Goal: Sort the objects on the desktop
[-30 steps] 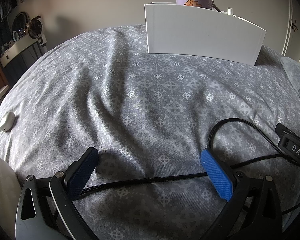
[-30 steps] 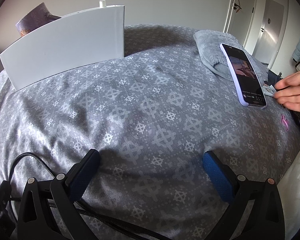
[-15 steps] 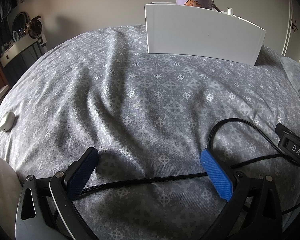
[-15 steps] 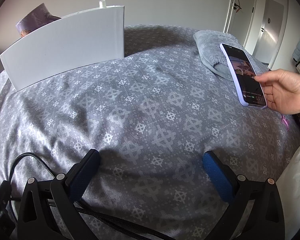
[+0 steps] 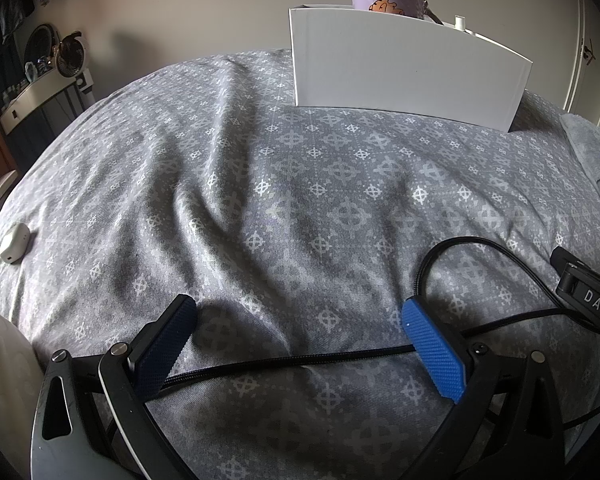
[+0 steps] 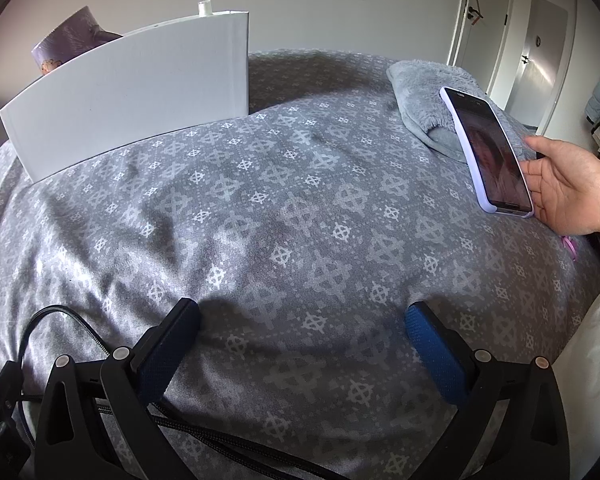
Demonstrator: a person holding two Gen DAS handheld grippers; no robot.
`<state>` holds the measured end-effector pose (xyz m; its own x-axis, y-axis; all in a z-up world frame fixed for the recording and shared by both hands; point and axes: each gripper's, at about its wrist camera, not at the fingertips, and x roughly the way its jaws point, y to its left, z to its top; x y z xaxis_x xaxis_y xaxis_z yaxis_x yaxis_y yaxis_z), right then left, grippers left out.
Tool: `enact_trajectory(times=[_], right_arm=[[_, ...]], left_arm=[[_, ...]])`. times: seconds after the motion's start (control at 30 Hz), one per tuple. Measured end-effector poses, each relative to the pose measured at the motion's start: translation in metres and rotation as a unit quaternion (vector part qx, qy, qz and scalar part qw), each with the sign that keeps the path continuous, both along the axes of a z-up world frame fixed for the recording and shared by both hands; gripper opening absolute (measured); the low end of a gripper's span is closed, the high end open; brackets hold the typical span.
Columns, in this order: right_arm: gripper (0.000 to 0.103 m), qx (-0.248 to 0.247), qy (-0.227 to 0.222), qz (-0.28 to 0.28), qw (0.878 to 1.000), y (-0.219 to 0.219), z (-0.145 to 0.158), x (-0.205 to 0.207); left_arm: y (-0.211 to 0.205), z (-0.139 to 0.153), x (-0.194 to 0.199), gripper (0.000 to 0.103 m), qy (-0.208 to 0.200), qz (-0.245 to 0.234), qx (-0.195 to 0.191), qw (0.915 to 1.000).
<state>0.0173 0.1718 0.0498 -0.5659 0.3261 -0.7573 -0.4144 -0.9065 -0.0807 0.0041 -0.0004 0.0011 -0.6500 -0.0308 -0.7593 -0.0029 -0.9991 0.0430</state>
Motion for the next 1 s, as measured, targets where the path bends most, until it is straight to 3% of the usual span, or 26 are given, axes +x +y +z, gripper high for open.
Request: enact_trajectory(times=[1.0], right_arm=[[0.103, -0.003, 0.003, 0.0, 1.0, -0.0027, 0.0009, -0.0046]], left_arm=[[-0.0004, 0.0, -0.0002, 0.103, 0.0, 0.0, 0.0, 1.0]])
